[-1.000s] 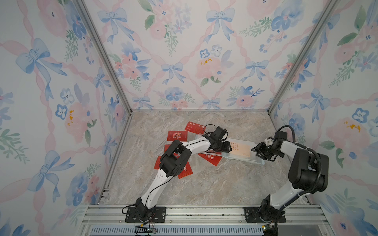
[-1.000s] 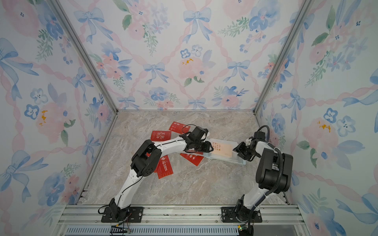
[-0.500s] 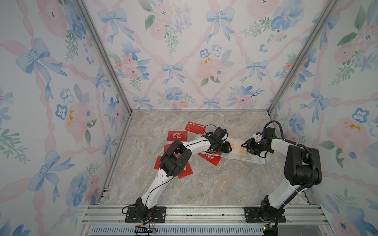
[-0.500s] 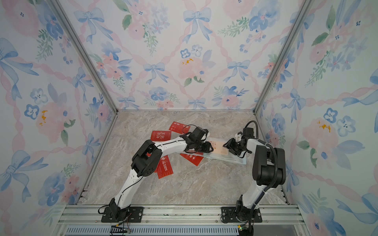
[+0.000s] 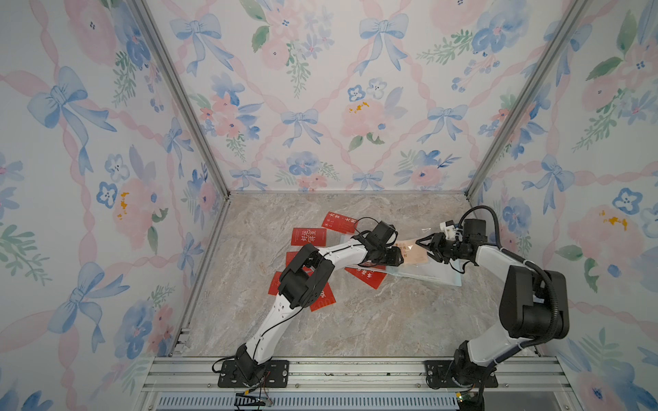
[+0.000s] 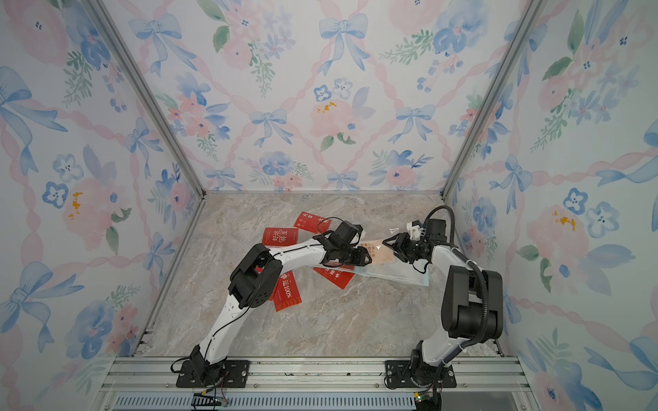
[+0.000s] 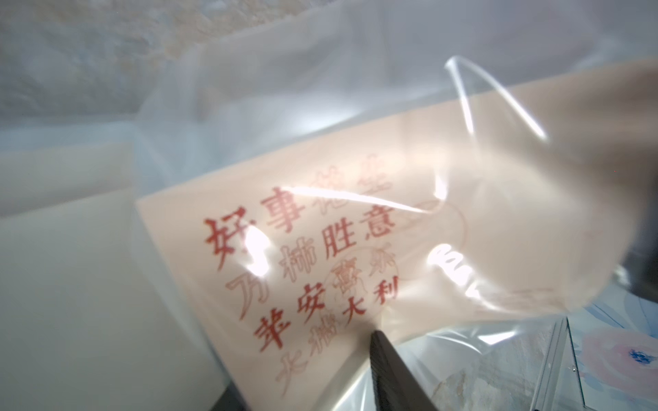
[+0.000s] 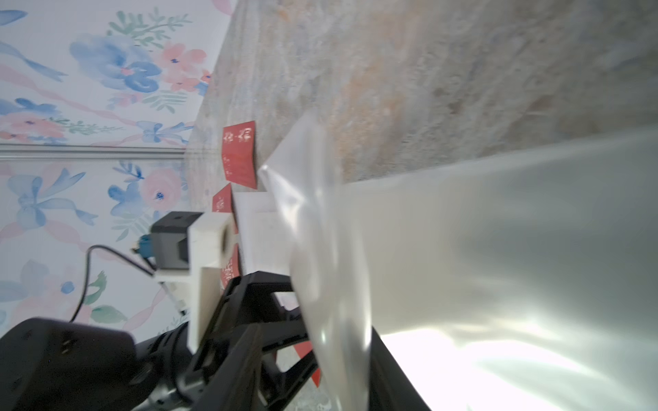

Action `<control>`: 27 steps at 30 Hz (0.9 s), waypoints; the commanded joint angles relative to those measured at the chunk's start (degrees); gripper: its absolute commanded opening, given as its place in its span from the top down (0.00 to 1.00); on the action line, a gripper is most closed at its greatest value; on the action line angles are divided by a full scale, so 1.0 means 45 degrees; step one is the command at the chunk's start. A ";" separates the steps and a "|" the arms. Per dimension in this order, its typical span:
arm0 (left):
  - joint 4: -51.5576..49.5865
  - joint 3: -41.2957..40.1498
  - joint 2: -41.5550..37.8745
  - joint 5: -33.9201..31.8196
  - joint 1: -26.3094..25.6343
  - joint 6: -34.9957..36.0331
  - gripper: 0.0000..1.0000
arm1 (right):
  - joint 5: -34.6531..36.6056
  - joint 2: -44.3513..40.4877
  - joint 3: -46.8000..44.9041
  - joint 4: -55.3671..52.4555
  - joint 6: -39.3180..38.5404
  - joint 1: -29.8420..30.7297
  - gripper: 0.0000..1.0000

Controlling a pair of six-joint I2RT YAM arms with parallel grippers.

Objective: Place the photos into the photo albums
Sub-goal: Turn the page of the photo album at the center of the board.

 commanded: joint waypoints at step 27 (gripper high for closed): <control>-0.0104 -0.4353 -0.5476 -0.1919 0.1696 0.0143 0.33 | 0.0519 -0.0462 0.1263 0.0382 0.1491 0.3678 0.53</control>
